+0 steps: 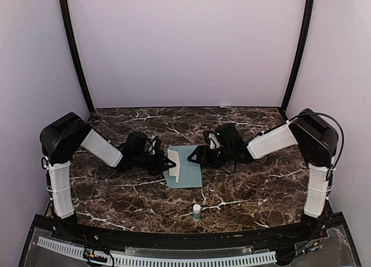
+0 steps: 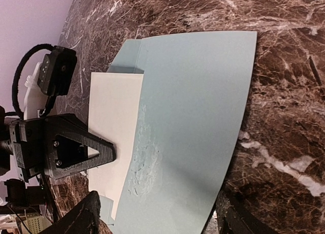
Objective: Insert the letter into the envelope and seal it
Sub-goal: Place the letter in the envelope.
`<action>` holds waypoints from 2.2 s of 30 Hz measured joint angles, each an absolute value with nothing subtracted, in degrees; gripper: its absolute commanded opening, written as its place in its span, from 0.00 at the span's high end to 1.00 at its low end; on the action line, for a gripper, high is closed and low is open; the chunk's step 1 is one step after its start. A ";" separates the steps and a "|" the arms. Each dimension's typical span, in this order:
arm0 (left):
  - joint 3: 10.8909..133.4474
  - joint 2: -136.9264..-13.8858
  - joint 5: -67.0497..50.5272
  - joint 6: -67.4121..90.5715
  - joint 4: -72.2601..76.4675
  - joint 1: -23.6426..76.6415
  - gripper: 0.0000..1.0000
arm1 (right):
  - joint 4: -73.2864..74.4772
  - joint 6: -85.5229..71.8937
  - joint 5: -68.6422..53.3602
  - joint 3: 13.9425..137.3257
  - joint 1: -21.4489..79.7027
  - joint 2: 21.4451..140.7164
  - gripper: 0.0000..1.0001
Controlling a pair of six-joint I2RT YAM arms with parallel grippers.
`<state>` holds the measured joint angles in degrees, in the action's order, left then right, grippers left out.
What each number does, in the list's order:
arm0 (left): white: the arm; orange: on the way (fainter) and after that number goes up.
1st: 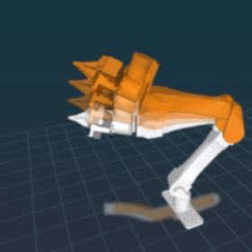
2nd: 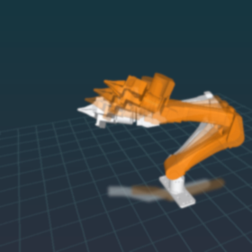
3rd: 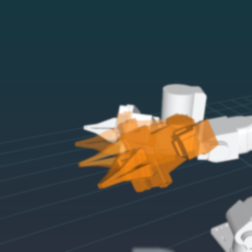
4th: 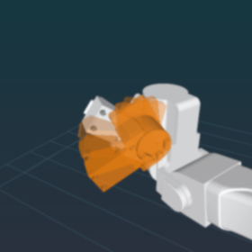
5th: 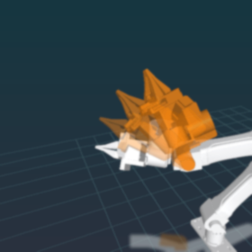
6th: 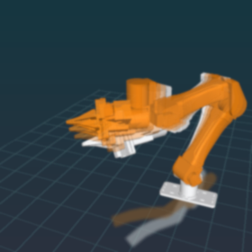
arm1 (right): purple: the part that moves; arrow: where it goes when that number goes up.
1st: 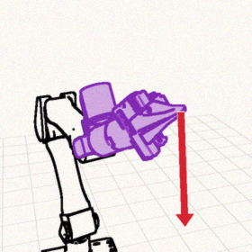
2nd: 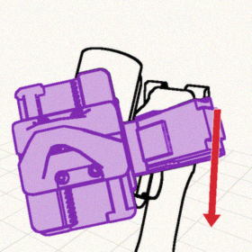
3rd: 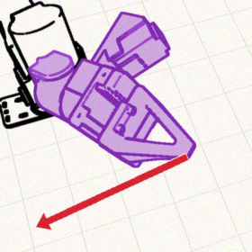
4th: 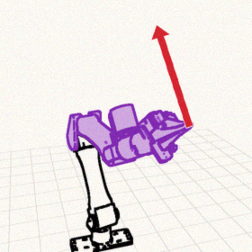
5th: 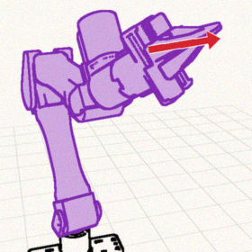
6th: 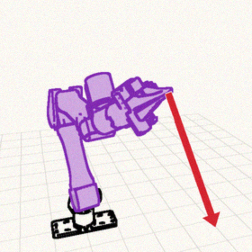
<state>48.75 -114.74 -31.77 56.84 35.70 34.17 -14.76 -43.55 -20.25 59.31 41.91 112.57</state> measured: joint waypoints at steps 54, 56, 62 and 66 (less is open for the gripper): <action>65.67 -102.50 -7.75 35.05 -12.29 41.56 0.37 | -10.02 -42.46 -15.38 59.55 42.72 110.98 0.30; 65.67 -101.78 -7.22 34.89 -13.13 41.50 0.38 | -10.02 -42.46 -15.38 59.55 42.72 110.98 0.30; 65.04 -101.08 -7.90 35.14 -11.81 41.52 0.39 | -10.02 -42.46 -15.40 59.57 42.72 110.98 0.30; 64.77 -102.17 -8.64 35.40 -9.93 41.52 0.39 | -9.63 -42.46 -15.42 59.79 42.87 110.98 0.30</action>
<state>64.77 -102.17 -8.64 35.40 -9.93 41.52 -9.63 -42.46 -15.42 59.79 42.87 110.98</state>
